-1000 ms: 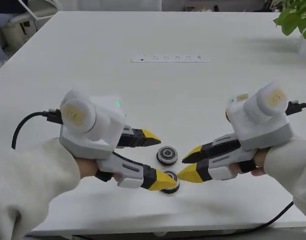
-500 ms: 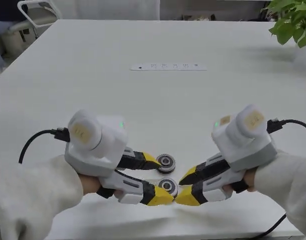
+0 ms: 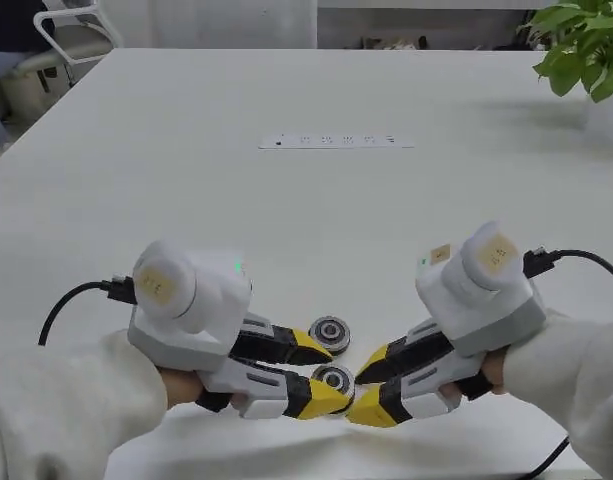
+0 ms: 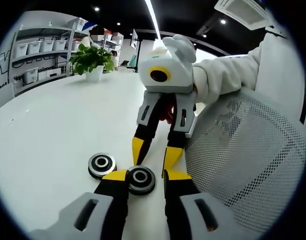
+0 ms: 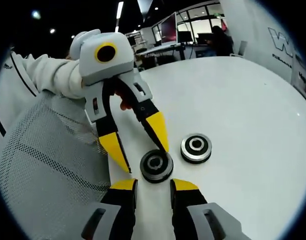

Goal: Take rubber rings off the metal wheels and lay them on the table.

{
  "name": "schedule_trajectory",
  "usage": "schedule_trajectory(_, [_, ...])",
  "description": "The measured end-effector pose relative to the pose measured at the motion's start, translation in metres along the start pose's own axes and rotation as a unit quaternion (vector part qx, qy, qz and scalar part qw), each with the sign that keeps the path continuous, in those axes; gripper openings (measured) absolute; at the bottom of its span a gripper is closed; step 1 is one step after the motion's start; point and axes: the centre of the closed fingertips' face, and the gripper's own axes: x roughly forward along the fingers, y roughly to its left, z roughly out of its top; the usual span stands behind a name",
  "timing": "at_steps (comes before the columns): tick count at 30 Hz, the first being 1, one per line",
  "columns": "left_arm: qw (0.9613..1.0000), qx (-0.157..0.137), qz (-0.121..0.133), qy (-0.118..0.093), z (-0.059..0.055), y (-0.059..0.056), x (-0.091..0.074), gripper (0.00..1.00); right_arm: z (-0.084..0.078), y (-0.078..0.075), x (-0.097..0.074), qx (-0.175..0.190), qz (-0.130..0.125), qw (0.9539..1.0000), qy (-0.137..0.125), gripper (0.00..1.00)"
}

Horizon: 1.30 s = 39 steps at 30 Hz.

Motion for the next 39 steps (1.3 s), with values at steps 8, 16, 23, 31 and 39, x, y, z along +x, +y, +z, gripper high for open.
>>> schedule_trajectory(8, [0.9999,0.007,-0.001,0.008,-0.003,-0.003,0.003,0.2,0.0,0.001,0.001,-0.001,0.002,1.0,-0.001,0.24])
schedule_trajectory(16, [0.9993,0.026,0.024,0.013,-0.004,0.007,0.003,0.07,0.002,0.001,0.001,-0.007,0.0,1.0,-0.004,0.24])
schedule_trajectory(23, [0.9985,0.049,0.021,0.006,-0.006,0.006,0.003,0.08,0.003,0.0,0.001,-0.011,-0.004,0.9999,-0.005,0.23])
schedule_trajectory(31, [0.997,0.075,0.014,-0.013,-0.005,0.005,0.002,0.09,0.007,-0.001,0.002,-0.026,-0.015,0.9995,-0.01,0.21])
schedule_trajectory(39, [0.9967,0.08,0.014,-0.011,-0.005,0.005,0.002,0.07,0.011,-0.003,0.003,-0.047,-0.025,0.9984,-0.019,0.25])
